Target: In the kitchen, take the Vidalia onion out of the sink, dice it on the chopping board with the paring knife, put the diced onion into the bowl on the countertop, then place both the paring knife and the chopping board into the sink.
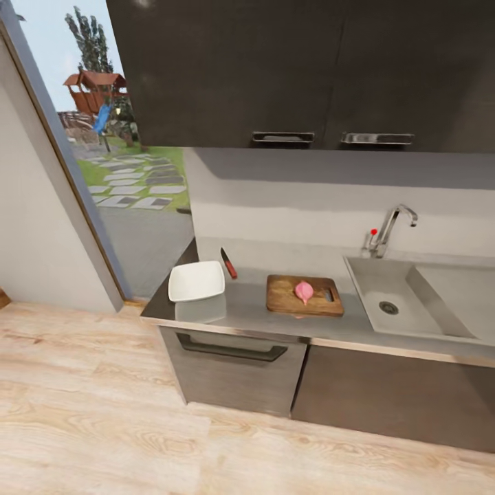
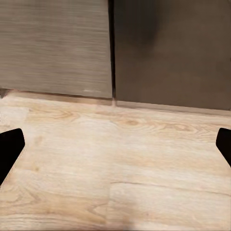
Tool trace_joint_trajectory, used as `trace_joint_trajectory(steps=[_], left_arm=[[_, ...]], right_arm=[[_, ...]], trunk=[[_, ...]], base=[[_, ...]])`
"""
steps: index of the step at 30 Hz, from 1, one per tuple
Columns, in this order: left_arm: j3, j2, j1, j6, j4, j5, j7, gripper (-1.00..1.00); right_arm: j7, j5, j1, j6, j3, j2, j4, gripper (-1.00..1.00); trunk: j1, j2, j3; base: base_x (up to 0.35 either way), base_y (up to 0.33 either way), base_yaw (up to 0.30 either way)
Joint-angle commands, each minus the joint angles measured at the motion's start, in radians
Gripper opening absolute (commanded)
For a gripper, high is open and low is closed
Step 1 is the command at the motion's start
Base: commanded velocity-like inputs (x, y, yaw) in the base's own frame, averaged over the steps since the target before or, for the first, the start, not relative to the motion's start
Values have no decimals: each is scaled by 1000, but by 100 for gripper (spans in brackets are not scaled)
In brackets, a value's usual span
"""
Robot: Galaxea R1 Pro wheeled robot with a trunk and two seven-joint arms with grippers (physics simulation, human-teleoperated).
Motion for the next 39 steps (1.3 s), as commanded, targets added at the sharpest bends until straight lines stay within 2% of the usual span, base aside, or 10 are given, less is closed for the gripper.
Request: trace_joint_trajectory(steps=[1, 26, 33, 36, 38, 39], left_arm=[[-6, 2, 0, -2, -1, 5, 9, 100], [-6, -1, 0, -4, 10, 3, 9, 100], [-6, -1, 0, -4, 13, 3, 9, 100], [-6, -8, 0, -5, 26, 1, 9, 100], [-6, -15, 0, -5, 31, 0, 9, 100], [-6, -18, 0, -5, 36, -1, 9, 100]], right_arm=[[1, 3, 0, -1, -3, 1, -1, 100], [2, 3, 0, -1, -3, 1, -1, 100], [1, 5, 0, -2, -3, 0, -14, 100], [-21, 11, -3, 20, -3, 6, -122, 100], [-52, 17, -4, 70, -1, 9, -217, 100], [-77, 25, -5, 136, 1, 11, -292, 100]], trunk=[[1, -2, 0], [1, -2, 39], [1, -2, 42], [1, -2, 43], [1, -2, 43], [1, -2, 43]], base=[[120, 18, 99], [-12, 2, 98], [0, 0, 24], [0, 0, 2], [0, 0, 0], [0, 0, 0]])
